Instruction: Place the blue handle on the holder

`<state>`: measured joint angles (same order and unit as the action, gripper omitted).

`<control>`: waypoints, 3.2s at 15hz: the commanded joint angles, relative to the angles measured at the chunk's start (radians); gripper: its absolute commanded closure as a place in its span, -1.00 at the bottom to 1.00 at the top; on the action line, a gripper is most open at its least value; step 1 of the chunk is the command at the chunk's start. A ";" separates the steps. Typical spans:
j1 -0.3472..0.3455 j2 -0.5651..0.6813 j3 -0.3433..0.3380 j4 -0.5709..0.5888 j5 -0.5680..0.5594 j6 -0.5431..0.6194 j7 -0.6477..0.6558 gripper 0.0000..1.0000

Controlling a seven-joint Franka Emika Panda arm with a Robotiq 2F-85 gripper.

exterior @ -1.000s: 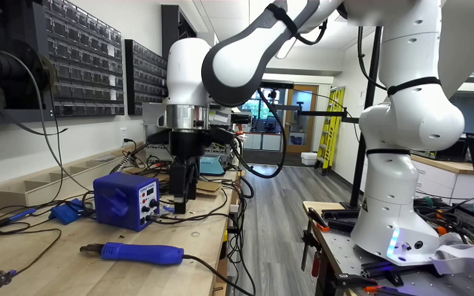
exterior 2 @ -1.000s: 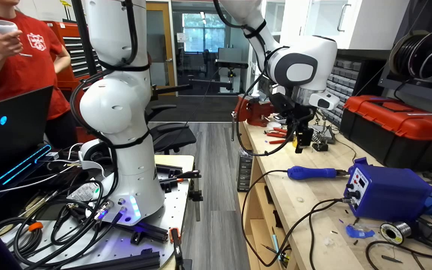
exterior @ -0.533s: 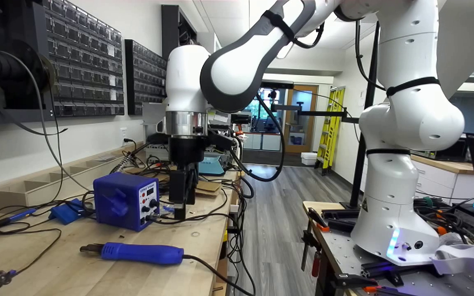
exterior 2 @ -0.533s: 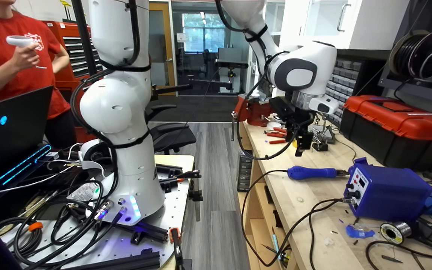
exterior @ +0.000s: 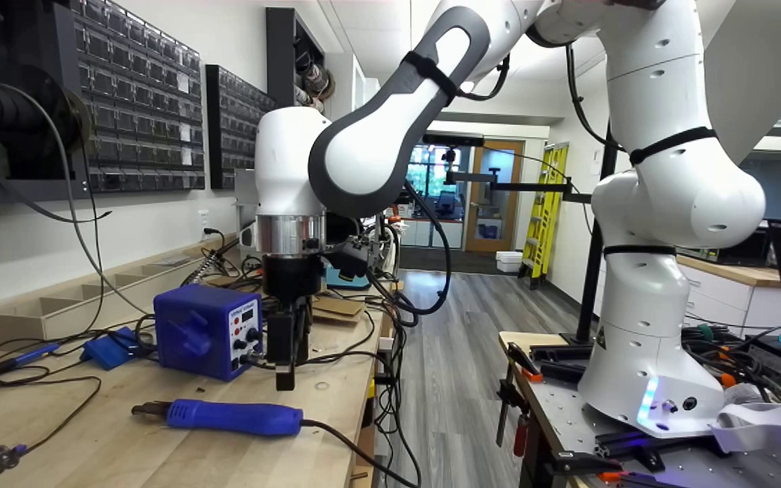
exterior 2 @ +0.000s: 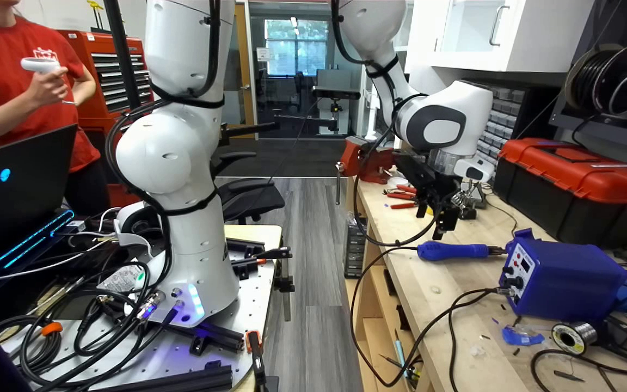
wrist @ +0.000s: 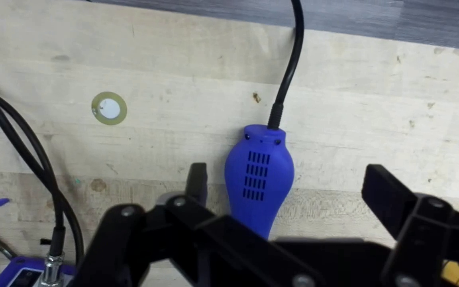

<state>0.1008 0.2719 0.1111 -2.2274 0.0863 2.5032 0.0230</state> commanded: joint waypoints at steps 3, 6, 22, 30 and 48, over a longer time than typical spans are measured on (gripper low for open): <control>-0.001 0.077 -0.006 0.081 -0.033 0.015 -0.040 -1.00; -0.003 0.118 -0.007 0.128 -0.037 0.009 -0.046 -1.00; -0.029 0.259 0.005 0.248 -0.029 -0.005 -0.155 -1.00; -0.018 0.289 -0.011 0.259 -0.035 0.017 -0.118 -1.00; 0.036 0.284 -0.036 0.284 -0.034 0.039 0.052 0.73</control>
<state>0.1193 0.5937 0.0939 -1.9160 0.0631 2.5307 0.0188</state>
